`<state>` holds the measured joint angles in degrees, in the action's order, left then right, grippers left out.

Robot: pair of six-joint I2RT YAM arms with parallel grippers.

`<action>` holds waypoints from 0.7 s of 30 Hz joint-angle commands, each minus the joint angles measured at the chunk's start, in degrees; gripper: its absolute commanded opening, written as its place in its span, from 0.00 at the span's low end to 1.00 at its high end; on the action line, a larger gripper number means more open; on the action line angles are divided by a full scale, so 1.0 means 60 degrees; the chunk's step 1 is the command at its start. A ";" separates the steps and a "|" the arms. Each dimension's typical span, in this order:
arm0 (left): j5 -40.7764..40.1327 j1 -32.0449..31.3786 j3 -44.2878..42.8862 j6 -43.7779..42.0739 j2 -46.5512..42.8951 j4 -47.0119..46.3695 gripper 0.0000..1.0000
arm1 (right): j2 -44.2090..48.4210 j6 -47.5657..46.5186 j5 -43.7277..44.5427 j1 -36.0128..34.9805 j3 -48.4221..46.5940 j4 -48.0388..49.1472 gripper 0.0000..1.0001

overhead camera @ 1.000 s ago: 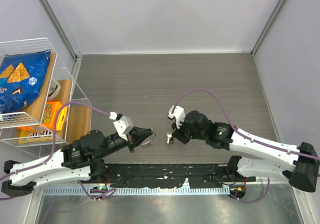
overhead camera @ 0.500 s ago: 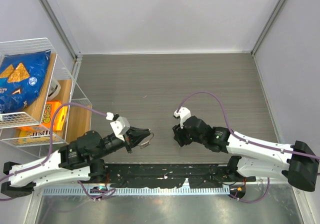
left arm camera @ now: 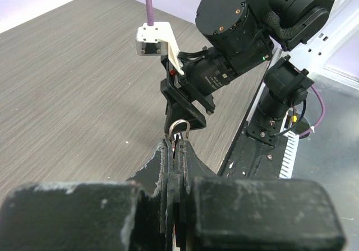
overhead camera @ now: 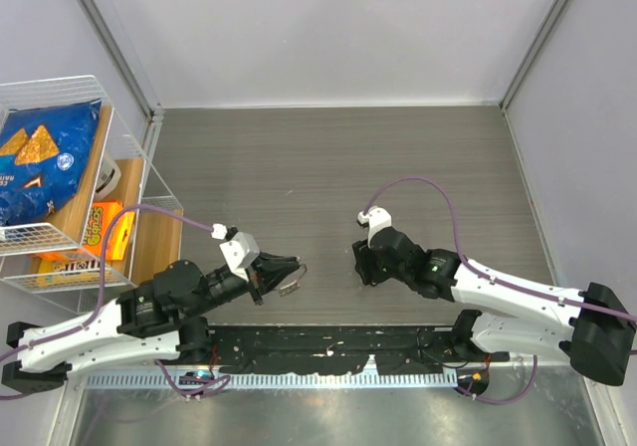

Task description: Put the keys on the keyring

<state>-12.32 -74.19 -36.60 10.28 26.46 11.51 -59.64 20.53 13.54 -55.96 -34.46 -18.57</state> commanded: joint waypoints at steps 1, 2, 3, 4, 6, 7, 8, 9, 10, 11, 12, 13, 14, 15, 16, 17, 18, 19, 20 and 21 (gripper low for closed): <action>0.0134 0.0002 -0.0023 0.0073 0.0087 -0.0512 0.00 | -0.0080 0.0765 0.0132 0.0011 0.0146 -0.0333 0.55; 0.0148 -0.0012 -0.0023 0.0073 0.0102 -0.0526 0.00 | -0.0080 0.0869 0.0073 0.0026 0.0205 -0.0319 0.54; 0.0163 0.0002 -0.0038 0.0088 0.0117 -0.0526 0.00 | -0.0095 0.1044 0.0043 0.0026 0.0322 -0.0319 0.53; 0.0163 0.0002 -0.0009 0.0088 0.0131 -0.0526 0.00 | -0.0109 0.1118 0.0014 0.0011 0.0366 -0.0319 0.52; 0.0178 -0.0012 -0.0023 0.0102 0.0146 -0.0541 0.00 | -0.0139 0.1235 -0.0001 0.0011 0.0528 -0.0290 0.51; 0.0192 0.0002 -0.0023 0.0102 0.0161 -0.0555 0.00 | -0.0182 0.1279 -0.0015 0.0011 0.0601 -0.0275 0.50; 0.0192 0.0002 -0.0023 0.0102 0.0190 -0.0570 0.00 | -0.0241 0.1323 -0.0045 0.0011 0.0630 -0.0275 0.50; 0.0221 -0.0012 -0.0038 0.0102 0.0219 -0.0570 0.00 | -0.0343 0.1338 -0.0088 0.0011 0.0674 -0.0246 0.50; 0.0207 0.0002 -0.0067 0.0088 0.0234 -0.0570 0.00 | -0.0416 0.1353 -0.0103 0.0011 0.0733 -0.0231 0.50; 0.0207 0.0002 -0.0053 0.0088 0.0248 -0.0599 0.00 | -0.0461 0.1382 -0.0132 0.0011 0.0762 -0.0158 0.49; 0.0207 0.0002 -0.0067 0.0088 0.0263 -0.0585 0.00 | -0.0548 0.1382 -0.0176 0.0011 0.0820 -0.0085 0.49; 0.0207 0.0002 -0.0053 0.0088 0.0278 -0.0614 0.00 | -0.0592 0.1397 -0.0177 0.0011 0.0850 0.0017 0.49; 0.0207 0.0002 -0.0038 0.0088 0.0278 -0.0614 0.00 | -0.0665 0.1382 -0.0206 0.0011 0.0865 0.0033 0.49; 0.0207 0.0002 -0.0038 0.0073 0.0292 -0.0629 0.00 | -0.0724 0.1382 -0.0206 0.0011 0.0865 0.0120 0.49; 0.0193 -0.0012 -0.0067 0.0073 0.0322 -0.0629 0.00 | -0.0812 0.1339 -0.0220 0.0011 0.0865 0.0164 0.49; 0.0192 0.0002 -0.0053 0.0059 0.0336 -0.0614 0.00 | -0.0842 0.1338 -0.0235 0.0011 0.0850 0.0223 0.48; 0.0192 0.0002 -0.0052 0.0059 0.0336 -0.0614 0.00 | -0.0958 0.1295 -0.0235 0.0011 0.0836 0.0223 0.48; 0.0178 -0.0012 -0.0067 0.0059 0.0336 -0.0614 0.00 | -0.1002 0.1280 -0.0235 0.0011 0.0821 0.0281 0.47; 0.0163 0.0002 -0.0067 0.0044 0.0351 -0.0614 0.00 | -0.1090 0.1251 -0.0192 0.0011 0.0792 0.0311 0.46; 0.0163 0.0002 -0.0053 0.0044 0.0337 -0.0614 0.00 | -0.1134 0.1250 -0.0206 0.0011 0.0792 0.0355 0.45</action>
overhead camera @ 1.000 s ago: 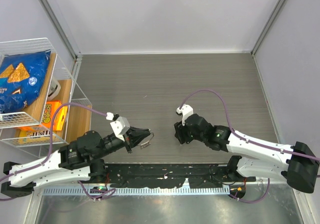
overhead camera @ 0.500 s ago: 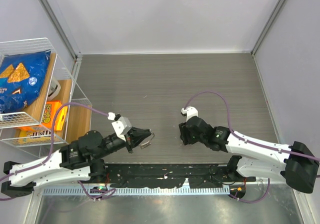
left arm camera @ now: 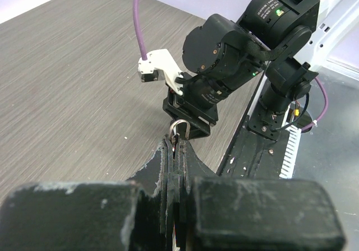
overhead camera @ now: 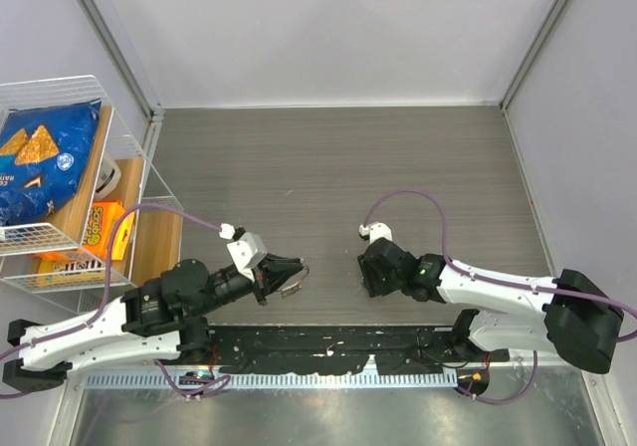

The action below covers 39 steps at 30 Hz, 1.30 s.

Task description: Put the keys on the keyring

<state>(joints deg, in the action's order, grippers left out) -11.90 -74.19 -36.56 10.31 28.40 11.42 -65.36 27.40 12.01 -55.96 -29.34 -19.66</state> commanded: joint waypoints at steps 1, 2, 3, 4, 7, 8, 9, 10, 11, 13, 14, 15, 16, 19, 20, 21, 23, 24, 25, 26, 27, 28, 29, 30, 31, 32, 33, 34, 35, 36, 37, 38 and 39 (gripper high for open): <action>0.0079 0.0002 -0.0060 0.0040 0.0012 -0.0600 0.00 | -0.0224 0.0092 0.0064 0.0011 -0.0090 0.0581 0.44; 0.0079 0.0002 -0.0060 0.0026 -0.0002 -0.0614 0.00 | -0.0268 0.0034 0.0078 0.0011 -0.0104 0.0596 0.43; 0.0065 0.0002 -0.0074 0.0026 0.0012 -0.0585 0.00 | -0.0326 0.0019 0.0107 0.0011 -0.0177 0.0611 0.42; 0.0065 0.0002 -0.0060 0.0026 0.0012 -0.0585 0.00 | -0.0356 0.0004 0.0093 0.0011 -0.0192 0.0596 0.40; 0.0050 0.0002 -0.0060 0.0011 0.0027 -0.0570 0.00 | -0.0487 -0.0098 0.0122 0.0011 -0.0280 0.0596 0.38; 0.0050 -0.0012 -0.0074 0.0011 0.0041 -0.0556 0.00 | -0.0546 -0.0113 0.0137 0.0011 -0.0295 0.0596 0.37; 0.0035 -0.0012 -0.0060 0.0011 0.0027 -0.0556 0.00 | -0.0561 -0.0142 0.0122 0.0011 -0.0324 0.0596 0.34; 0.0035 -0.0012 -0.0060 0.0011 0.0012 -0.0541 0.00 | -0.0605 -0.0142 0.0122 0.0026 -0.0324 0.0611 0.33; 0.0021 0.0002 -0.0060 -0.0004 0.0027 -0.0527 0.00 | -0.0620 -0.0171 0.0108 0.0011 -0.0339 0.0596 0.32; 0.0006 -0.0012 -0.0060 -0.0018 0.0012 -0.0512 0.00 | -0.0649 -0.0215 0.0180 0.0011 -0.0354 0.0611 0.30; -0.0009 -0.0012 -0.0060 -0.0033 0.0012 -0.0512 0.00 | -0.0664 -0.0187 0.0239 0.0011 -0.0354 0.0640 0.30; 0.0006 -0.0012 -0.0089 -0.0019 0.0012 -0.0512 0.00 | -0.0678 -0.0230 0.0254 0.0011 -0.0354 0.0640 0.29; 0.0006 -0.0012 -0.0075 -0.0018 0.0027 -0.0512 0.00 | -0.0693 -0.0288 0.0254 0.0026 -0.0368 0.0640 0.29; 0.0050 0.0002 -0.0104 -0.0018 0.0056 -0.0512 0.00 | -0.0722 -0.0347 0.0254 0.0026 -0.0456 0.0684 0.27; 0.0050 -0.0012 -0.0104 -0.0018 0.0071 -0.0512 0.00 | -0.0766 -0.0391 0.0240 0.0026 -0.0500 0.0698 0.27; 0.0050 0.0002 -0.0133 -0.0018 0.0085 -0.0512 0.00 | -0.0781 -0.0391 0.0225 0.0011 -0.0515 0.0699 0.27; 0.0065 -0.0012 -0.0118 -0.0018 0.0100 -0.0512 0.00 | -0.0839 -0.0436 0.0225 0.0026 -0.0588 0.0699 0.25; 0.0065 0.0002 -0.0147 -0.0018 0.0100 -0.0526 0.00 | -0.0883 -0.0479 0.0239 0.0026 -0.0617 0.0699 0.24; 0.0065 -0.0012 -0.0148 -0.0018 0.0100 -0.0512 0.00 | -0.0912 -0.0494 0.0239 0.0026 -0.0632 0.0713 0.23; 0.0050 -0.0012 -0.0133 -0.0033 0.0100 -0.0497 0.00 | -0.0971 -0.0509 0.0210 0.0026 -0.0661 0.0728 0.20; 0.0035 0.0002 -0.0118 -0.0033 0.0100 -0.0497 0.00 | -0.1000 -0.0538 0.0196 0.0026 -0.0676 0.0728 0.19; 0.0021 0.0002 -0.0118 -0.0033 0.0086 -0.0497 0.00 | -0.1059 -0.0552 0.0167 0.0026 -0.0690 0.0728 0.17; 0.0021 -0.0012 -0.0118 -0.0033 0.0100 -0.0483 0.00 | -0.1103 -0.0582 0.0181 0.0011 -0.0691 0.0728 0.16; 0.0021 0.0002 -0.0118 -0.0033 0.0086 -0.0482 0.00 | -0.1118 -0.0553 0.0181 0.0026 -0.0676 0.0728 0.14; 0.0006 -0.0012 -0.0118 -0.0019 0.0071 -0.0482 0.00 | -0.1147 -0.0582 0.0181 0.0026 -0.0676 0.0728 0.11; 0.0006 0.0002 -0.0089 -0.0018 0.0056 -0.0482 0.00 | -0.1162 -0.0553 0.0181 0.0026 -0.0647 0.0742 0.06; 0.0006 -0.0012 -0.0075 -0.0018 0.0027 -0.0482 0.00 | -0.1176 -0.0567 0.0166 0.0026 -0.0618 0.0743 0.06; -0.0009 -0.0012 -0.0060 -0.0004 0.0027 -0.0497 0.00 | -0.1162 -0.0553 0.0152 0.0026 -0.0617 0.0757 0.06; -0.0009 -0.0012 -0.0045 -0.0004 0.0012 -0.0483 0.00 | -0.1133 -0.0524 0.0181 0.0026 -0.0588 0.0757 0.06; -0.0009 0.0002 -0.0045 0.0011 0.0027 -0.0497 0.00 | -0.1016 -0.0494 0.0181 0.0026 -0.0574 0.0743 0.06; -0.0009 -0.0012 -0.0045 0.0011 0.0012 -0.0483 0.00 | -0.0899 -0.0465 0.0224 0.0026 -0.0544 0.0757 0.06; -0.0009 -0.0012 -0.0031 0.0011 0.0027 -0.0482 0.00 | -0.0666 -0.0450 0.0210 0.0026 -0.0515 0.0772 0.06; -0.0009 0.0002 -0.0045 0.0011 0.0027 -0.0482 0.00 | -0.0519 -0.0436 0.0225 0.0026 -0.0500 0.0699 0.06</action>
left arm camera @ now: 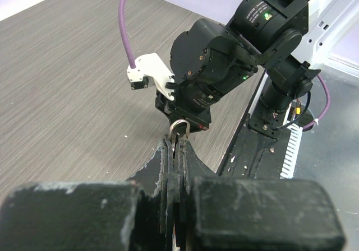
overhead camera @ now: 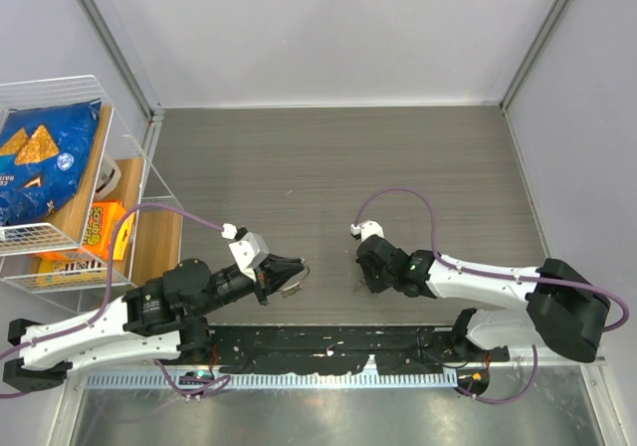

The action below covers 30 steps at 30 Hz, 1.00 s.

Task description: Put the keys on the keyring

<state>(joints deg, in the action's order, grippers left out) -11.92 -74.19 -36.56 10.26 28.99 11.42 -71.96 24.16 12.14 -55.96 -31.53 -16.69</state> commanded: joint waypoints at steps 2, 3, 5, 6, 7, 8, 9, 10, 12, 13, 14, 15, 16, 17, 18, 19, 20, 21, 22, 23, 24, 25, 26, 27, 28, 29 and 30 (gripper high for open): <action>0.0010 0.0002 -0.0045 0.0018 -0.0071 -0.0482 0.00 | 0.0992 0.0060 0.0159 0.0011 -0.0252 0.0000 0.06; 0.0024 0.0002 -0.0060 0.0018 -0.0071 -0.0482 0.00 | 0.1327 0.0060 0.0130 -0.0003 -0.0282 -0.0074 0.06; 0.0039 0.0002 -0.0089 0.0018 -0.0072 -0.0482 0.00 | 0.1897 -0.0144 0.0013 -0.0062 -0.0399 -0.0236 0.06; 0.0024 0.0002 -0.0089 0.0018 -0.0086 -0.0497 0.00 | 0.2104 -0.0203 -0.0031 -0.0077 -0.0472 -0.0367 0.06; 0.0024 0.0002 -0.0089 0.0018 -0.0086 -0.0512 0.00 | 0.2541 -0.0421 -0.0205 -0.0106 -0.0516 -0.0426 0.06; 0.0039 0.0002 -0.0089 0.0004 -0.0086 -0.0512 0.00 | 0.2763 -0.0496 -0.0309 -0.0121 -0.0633 -0.0557 0.06; 0.0068 0.0002 -0.0104 0.0018 -0.0057 -0.0526 0.00 | 0.3114 -0.0729 -0.0455 -0.0164 -0.0692 -0.0631 0.06; 0.0083 0.0002 -0.0162 0.0004 -0.0057 -0.0541 0.00 | 0.3320 -0.0847 -0.0485 -0.0194 -0.0809 -0.0762 0.06; 0.0141 -0.0012 -0.0206 0.0004 0.0001 -0.0570 0.00 | 0.3658 -0.1257 -0.0573 -0.0340 -0.1043 -0.1156 0.06; 0.0170 0.0002 -0.0279 -0.0025 0.0031 -0.0556 0.00 | 0.3674 -0.1375 -0.0457 -0.0355 -0.1276 -0.1348 0.06; 0.0185 0.0002 -0.0308 -0.0026 0.0075 -0.0556 0.00 | 0.3630 -0.1419 -0.0355 -0.0355 -0.1351 -0.1669 0.06; 0.0200 -0.0012 -0.0338 -0.0040 0.0148 -0.0585 0.00 | 0.3586 -0.1507 -0.0368 -0.0355 -0.1439 -0.1759 0.06; 0.0215 0.0002 -0.0353 -0.0040 0.0192 -0.0571 0.00 | 0.3368 -0.1566 -0.0629 -0.0355 -0.1411 -0.1760 0.06; 0.0229 0.0002 -0.0353 -0.0040 0.0250 -0.0614 0.00 | 0.3192 -0.1668 -0.0733 -0.0355 -0.1396 -0.1745 0.06; 0.0258 0.0002 -0.0367 -0.0040 0.0294 -0.0643 0.00 | 0.2683 -0.1625 -0.0241 -0.0355 -0.1468 -0.2021 0.06; 0.0273 0.0002 -0.0367 -0.0026 0.0324 -0.0629 0.00 | 0.2533 -0.1248 0.0184 -0.0341 -0.1498 -0.2096 0.06; 0.0288 -0.0012 -0.0353 0.0003 0.0324 -0.0643 0.00 | 0.2386 -0.1229 0.0188 -0.0384 -0.1368 -0.1908 0.06; 0.0302 0.0002 -0.0353 0.0018 0.0324 -0.0673 0.00 | 0.2327 -0.1287 -0.0044 -0.0370 -0.0888 -0.0964 0.06; 0.0303 0.0002 -0.0338 0.0033 0.0339 -0.0687 0.00 | 0.1992 -0.1433 -0.0510 -0.0370 -0.0651 -0.0664 0.06; 0.0317 0.0002 -0.0353 0.0033 0.0339 -0.0630 0.00 | 0.1612 -0.1362 -0.0326 -0.0355 -0.0736 -0.1053 0.06; 0.0303 0.0002 -0.0396 0.0033 0.0324 -0.0542 0.00 | 0.1144 -0.1013 0.0473 -0.0355 -0.0867 -0.1216 0.06; 0.0288 0.0002 -0.0411 0.0033 0.0295 -0.0469 0.00 | 0.1053 -0.0952 0.0525 -0.0355 -0.0651 -0.0696 0.06; 0.0244 -0.0012 -0.0382 0.0047 0.0251 -0.0482 0.00 | 0.0878 -0.1009 -0.0258 -0.0341 -0.0460 -0.0139 0.06; 0.0215 -0.0012 -0.0353 0.0062 0.0207 -0.0482 0.00 | 0.0702 -0.1184 -0.1078 -0.0341 -0.0342 0.0388 0.06; 0.0215 -0.0012 -0.0367 0.0062 0.0192 -0.0453 0.00 | 0.0134 -0.1359 -0.1869 -0.0341 -0.0529 0.0437 0.05; 0.0215 0.0002 -0.0411 0.0062 0.0178 -0.0366 0.00 | -0.0350 -0.1202 -0.1326 -0.0341 -0.0589 0.0177 0.06; 0.0215 -0.0012 -0.0440 0.0062 0.0149 -0.0322 0.00 | -0.0500 -0.0692 0.0057 -0.0283 -0.0575 0.0087 0.06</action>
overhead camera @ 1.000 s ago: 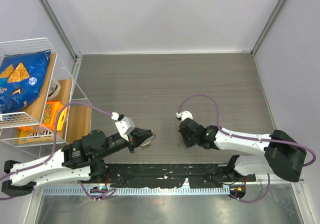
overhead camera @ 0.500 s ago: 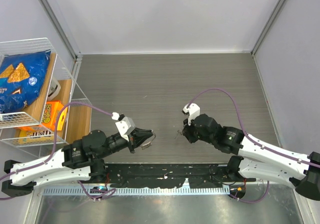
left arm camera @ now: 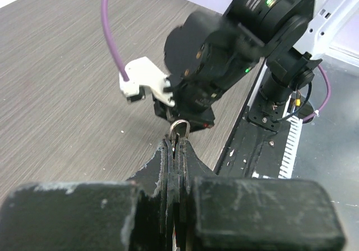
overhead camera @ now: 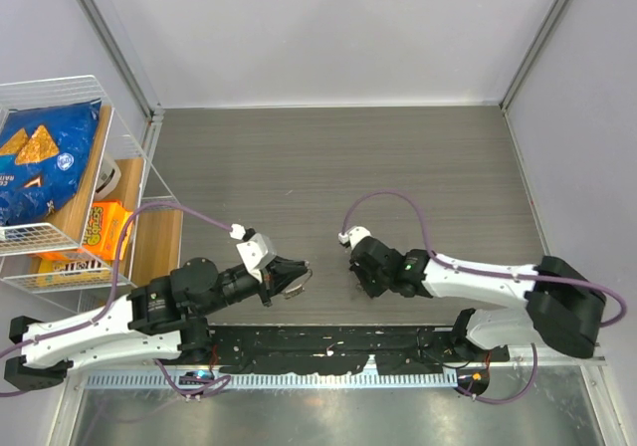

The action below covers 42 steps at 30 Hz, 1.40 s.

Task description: Put the keys on the keyring

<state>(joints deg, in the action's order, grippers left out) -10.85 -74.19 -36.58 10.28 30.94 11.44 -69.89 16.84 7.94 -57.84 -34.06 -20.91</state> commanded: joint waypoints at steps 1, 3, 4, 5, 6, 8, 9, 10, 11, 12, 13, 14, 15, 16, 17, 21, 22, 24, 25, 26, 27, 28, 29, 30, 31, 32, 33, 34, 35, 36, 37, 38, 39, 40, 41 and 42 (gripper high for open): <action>0.0022 0.0002 -0.0393 0.0073 -0.0205 -0.0296 0.00 | -0.1079 0.0518 0.0611 0.0104 -0.0124 0.0978 0.06; -0.0022 -0.0012 -0.0364 0.0073 -0.0293 -0.0223 0.00 | -0.1329 0.0445 -0.0439 0.0105 -0.0123 0.1503 0.06; -0.0066 0.0002 -0.0335 0.0073 -0.0308 -0.0208 0.00 | -0.1418 0.0503 -0.0489 0.0105 -0.0152 0.1594 0.06; -0.0110 0.0002 -0.0349 0.0073 -0.0337 -0.0164 0.00 | -0.1549 0.0576 -0.0185 0.0105 -0.0196 0.1537 0.06; -0.0110 -0.0012 -0.0349 0.0073 -0.0337 -0.0164 0.00 | -0.1608 0.0577 -0.0066 0.0105 -0.0284 0.1507 0.06; -0.0139 0.0002 -0.0349 0.0044 -0.0352 -0.0164 0.00 | -0.1682 0.0562 0.0009 0.0105 -0.0314 0.1478 0.08; -0.0169 -0.0012 -0.0349 0.0029 -0.0352 -0.0149 0.00 | -0.1639 0.0577 -0.0107 0.0119 -0.0314 0.1507 0.11; -0.0183 -0.0012 -0.0349 0.0015 -0.0337 -0.0149 0.00 | -0.1624 0.0591 -0.0123 0.0105 -0.0357 0.1463 0.16; -0.0184 0.0002 -0.0364 0.0015 -0.0323 -0.0135 0.00 | -0.1580 0.0635 -0.0094 0.0105 -0.0372 0.1448 0.19; -0.0198 0.0002 -0.0378 0.0000 -0.0308 -0.0149 0.00 | -0.1551 0.0607 -0.0065 0.0105 -0.0387 0.1390 0.23; -0.0198 0.0002 -0.0378 -0.0015 -0.0293 -0.0149 0.00 | -0.1492 0.0621 -0.0021 0.0105 -0.0402 0.1375 0.25; -0.0198 0.0002 -0.0378 -0.0015 -0.0293 -0.0164 0.00 | -0.1448 0.0621 -0.0006 0.0105 -0.0416 0.1288 0.25; -0.0198 0.0002 -0.0378 -0.0029 -0.0293 -0.0149 0.00 | -0.1390 0.0621 0.0067 0.0105 -0.0445 0.1229 0.26; -0.0184 0.0002 -0.0393 -0.0029 -0.0264 -0.0164 0.00 | -0.1360 0.0664 0.0082 0.0105 -0.0460 0.1156 0.26; -0.0184 -0.0012 -0.0378 -0.0029 -0.0264 -0.0164 0.00 | -0.1273 0.0650 0.0140 0.0105 -0.0475 0.1126 0.26; -0.0169 -0.0012 -0.0335 -0.0029 -0.0249 -0.0237 0.00 | -0.1023 0.0650 0.0243 0.0090 -0.0490 0.0980 0.26; -0.0169 0.0002 -0.0334 -0.0015 -0.0249 -0.0237 0.00 | -0.0936 0.0665 0.0301 0.0090 -0.0519 0.0921 0.26; -0.0154 0.0002 -0.0349 -0.0015 -0.0235 -0.0252 0.00 | -0.0877 0.0679 0.0345 0.0090 -0.0504 0.0877 0.25; -0.0154 0.0002 -0.0335 -0.0015 -0.0235 -0.0252 0.00 | -0.0847 0.0665 0.0375 0.0075 -0.0519 0.0833 0.24; -0.0154 0.0002 -0.0334 -0.0015 -0.0220 -0.0281 0.00 | -0.0804 0.0694 0.0404 0.0075 -0.0519 0.0833 0.24; -0.0140 0.0002 -0.0320 -0.0015 -0.0205 -0.0296 0.00 | -0.0803 0.0665 0.0419 0.0075 -0.0519 0.0804 0.24; -0.0140 -0.0012 -0.0320 -0.0015 -0.0191 -0.0296 0.00 | -0.0745 0.0694 0.0463 0.0075 -0.0504 0.0789 0.23; -0.0140 0.0002 -0.0320 0.0000 -0.0191 -0.0310 0.00 | -0.0701 0.0709 0.0492 0.0075 -0.0504 0.0789 0.23; -0.0125 0.0002 -0.0320 -0.0015 -0.0162 -0.0339 0.00 | -0.0672 0.0665 0.0536 0.0075 -0.0490 0.0789 0.23; -0.0110 0.0002 -0.0305 0.0014 -0.0147 -0.0340 0.00 | -0.0671 0.0679 0.0551 0.0075 -0.0504 0.0746 0.23; -0.0110 0.0002 -0.0305 0.0015 -0.0132 -0.0354 0.00 | -0.0686 0.0694 0.0565 0.0075 -0.0533 0.0745 0.23; -0.0110 -0.0012 -0.0291 0.0015 -0.0132 -0.0354 0.00 | -0.0686 0.0694 0.0551 0.0075 -0.0548 0.0731 0.23; -0.0110 0.0002 -0.0290 0.0015 -0.0147 -0.0354 0.00 | -0.0715 0.0680 0.0580 0.0075 -0.0534 0.0745 0.23; -0.0110 -0.0012 -0.0290 0.0015 -0.0147 -0.0340 0.00 | -0.0744 0.0694 0.0580 0.0061 -0.0534 0.0760 0.23; -0.0110 -0.0012 -0.0290 0.0015 -0.0161 -0.0369 0.00 | -0.0788 0.0694 0.0595 0.0061 -0.0505 0.0774 0.23; -0.0125 -0.0012 -0.0276 0.0015 -0.0176 -0.0354 0.00 | -0.0818 0.0694 0.0566 0.0061 -0.0504 0.0789 0.23; -0.0139 0.0002 -0.0276 0.0015 -0.0219 -0.0340 0.00 | -0.0832 0.0680 0.0551 0.0061 -0.0519 0.0804 0.23; -0.0154 0.0002 -0.0261 0.0015 -0.0220 -0.0340 0.00 | -0.0876 0.0694 0.0565 0.0061 -0.0490 0.0847 0.23; -0.0169 0.0002 -0.0276 0.0015 -0.0234 -0.0325 0.00 | -0.0876 0.0680 0.0551 0.0061 -0.0504 0.0877 0.23; -0.0169 -0.0012 -0.0261 0.0015 -0.0249 -0.0325 0.00 | -0.0905 0.0665 0.0522 0.0075 -0.0504 0.0906 0.23; -0.0169 0.0002 -0.0276 0.0015 -0.0249 -0.0310 0.00 | -0.0949 0.0679 0.0522 0.0061 -0.0519 0.0921 0.23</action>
<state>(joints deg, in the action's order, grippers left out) -11.35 -74.19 -36.58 10.28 30.09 11.90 -75.57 20.12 9.98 -57.25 -35.46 -16.51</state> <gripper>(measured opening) 0.033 0.229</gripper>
